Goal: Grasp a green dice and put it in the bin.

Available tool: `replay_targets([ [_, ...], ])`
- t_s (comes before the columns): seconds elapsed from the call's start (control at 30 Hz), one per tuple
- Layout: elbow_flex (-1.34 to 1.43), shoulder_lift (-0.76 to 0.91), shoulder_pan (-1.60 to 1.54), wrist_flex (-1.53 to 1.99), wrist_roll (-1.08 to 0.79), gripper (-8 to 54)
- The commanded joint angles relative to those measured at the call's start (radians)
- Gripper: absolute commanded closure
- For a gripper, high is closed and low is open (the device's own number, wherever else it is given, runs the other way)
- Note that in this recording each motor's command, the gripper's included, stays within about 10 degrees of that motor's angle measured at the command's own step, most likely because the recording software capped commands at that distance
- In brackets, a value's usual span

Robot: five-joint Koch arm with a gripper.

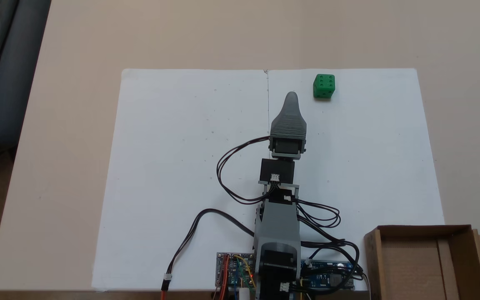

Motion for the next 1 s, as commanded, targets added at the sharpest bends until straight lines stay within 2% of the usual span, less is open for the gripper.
replay_targets([
  [0.0,0.067,0.112,0.011,-0.02,0.071,-0.2],
  [0.97,0.069,0.114,-0.054,-0.061,0.074,-0.1],
])
